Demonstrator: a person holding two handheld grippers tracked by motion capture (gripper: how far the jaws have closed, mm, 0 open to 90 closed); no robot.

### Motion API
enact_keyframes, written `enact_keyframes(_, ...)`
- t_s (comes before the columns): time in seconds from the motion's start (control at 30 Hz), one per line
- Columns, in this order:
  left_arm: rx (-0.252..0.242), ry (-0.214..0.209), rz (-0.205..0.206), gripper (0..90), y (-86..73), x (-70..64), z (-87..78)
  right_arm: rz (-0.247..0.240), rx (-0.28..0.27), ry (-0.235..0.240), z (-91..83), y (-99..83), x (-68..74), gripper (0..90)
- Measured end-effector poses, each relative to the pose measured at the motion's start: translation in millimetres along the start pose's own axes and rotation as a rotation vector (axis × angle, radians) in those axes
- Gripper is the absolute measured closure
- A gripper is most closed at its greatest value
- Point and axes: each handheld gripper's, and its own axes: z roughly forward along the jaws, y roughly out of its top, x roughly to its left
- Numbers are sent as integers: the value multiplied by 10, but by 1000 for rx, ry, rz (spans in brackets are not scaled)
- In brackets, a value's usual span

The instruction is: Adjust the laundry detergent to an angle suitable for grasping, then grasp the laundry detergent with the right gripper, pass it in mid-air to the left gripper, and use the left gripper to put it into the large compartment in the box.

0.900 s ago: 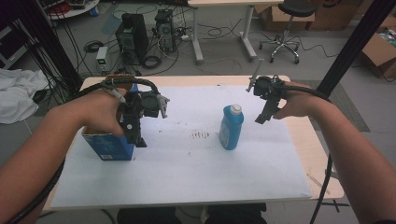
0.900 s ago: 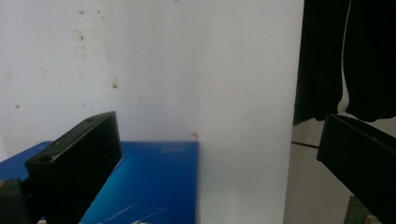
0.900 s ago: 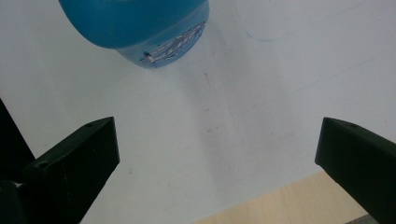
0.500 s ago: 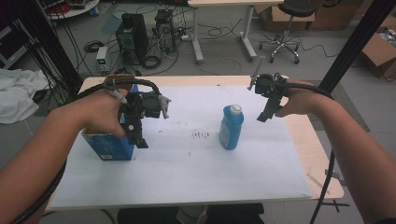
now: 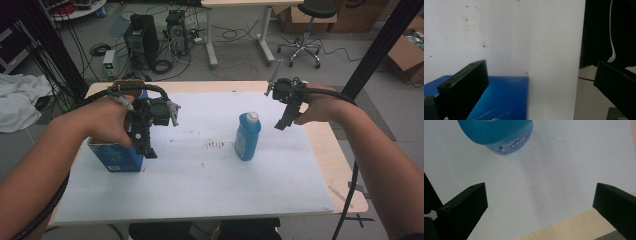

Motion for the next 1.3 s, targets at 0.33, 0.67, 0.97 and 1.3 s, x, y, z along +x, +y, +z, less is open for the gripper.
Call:
enact_keyframes(0.33, -2, 11, 5, 2, 10, -40, -33, 2, 1, -4, -22, -22, 19, 0)
enact_keyframes(0.67, -27, 9, 11, 2, 0, -7, -1, 18, 0, 3, 39, -85, 43, 0)
enact_keyframes(0.97, -32, 9, 22, 2, 42, -3, 13, 49, -46, -6, 6, -152, 72, 0)
enact_keyframes(1.3, -34, 8, 31, 2, 49, -22, 30, 115, -304, -13, -32, -391, 145, 0)
